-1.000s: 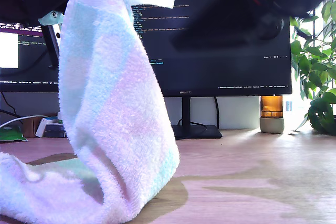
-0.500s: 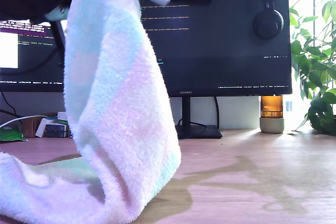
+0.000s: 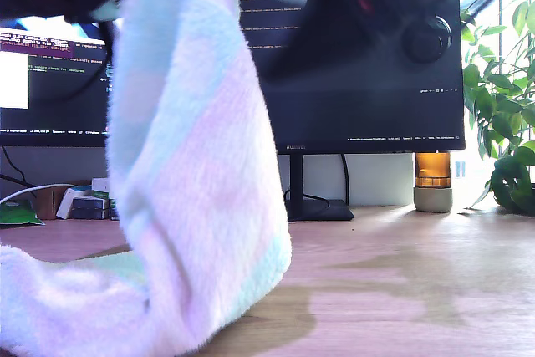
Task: Fold the tea towel to a neat square and place it to the right
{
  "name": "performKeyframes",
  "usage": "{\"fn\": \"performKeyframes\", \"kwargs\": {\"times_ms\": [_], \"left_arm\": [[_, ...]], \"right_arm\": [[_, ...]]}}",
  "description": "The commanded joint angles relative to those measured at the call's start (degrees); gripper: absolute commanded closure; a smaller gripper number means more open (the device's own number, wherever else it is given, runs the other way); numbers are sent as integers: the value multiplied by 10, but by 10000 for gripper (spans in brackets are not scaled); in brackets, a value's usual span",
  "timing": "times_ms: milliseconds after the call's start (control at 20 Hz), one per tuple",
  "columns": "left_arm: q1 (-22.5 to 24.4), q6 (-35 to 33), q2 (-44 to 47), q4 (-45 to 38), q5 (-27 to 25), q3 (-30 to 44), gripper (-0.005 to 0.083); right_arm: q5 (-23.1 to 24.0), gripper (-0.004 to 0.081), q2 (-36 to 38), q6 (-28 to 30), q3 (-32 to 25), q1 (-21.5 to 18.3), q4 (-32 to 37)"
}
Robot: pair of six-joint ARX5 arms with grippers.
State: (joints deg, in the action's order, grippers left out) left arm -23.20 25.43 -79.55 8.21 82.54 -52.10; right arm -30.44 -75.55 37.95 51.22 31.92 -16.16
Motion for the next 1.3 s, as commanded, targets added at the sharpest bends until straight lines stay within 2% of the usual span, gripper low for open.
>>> {"fn": "performKeyframes", "kwargs": {"times_ms": [0, 100, 250, 350, 450, 550, 750, 900, 1100, 1200, 1250], "left_arm": [[5, 0, 4, -4, 1, -34, 797], [5, 1, 4, 12, -3, -71, 797], [6, -5, 4, 31, -82, -122, 797], [6, -43, -9, 55, -150, -147, 797], [6, -96, -33, 75, -222, -165, 797], [6, -128, -75, 74, -267, -196, 797], [7, -156, -178, 106, -266, -327, 797], [6, -186, -214, 168, -234, -450, 797], [-23, -279, -208, 314, -198, -547, 797], [-49, -340, -206, 412, -203, -554, 797], [-63, -397, -207, 467, -218, -552, 797]], "right_arm": [[-9, 583, 1, -7, 4, -5, -7], [37, 582, 1, -10, 4, -28, -9], [82, 584, -3, -69, 4, -47, -9], [97, 654, -3, -113, 4, -65, -11], [119, 776, -3, -129, 4, -74, -12], [128, 783, -3, -141, 4, -80, -8], [141, 782, -3, -142, 4, -81, -16], [164, 782, -3, -142, 4, -82, -24], [164, 782, -3, -143, 4, -90, -20], [163, 782, -3, -152, 4, -93, -12], [161, 782, -3, -157, 4, -93, -11]]}}
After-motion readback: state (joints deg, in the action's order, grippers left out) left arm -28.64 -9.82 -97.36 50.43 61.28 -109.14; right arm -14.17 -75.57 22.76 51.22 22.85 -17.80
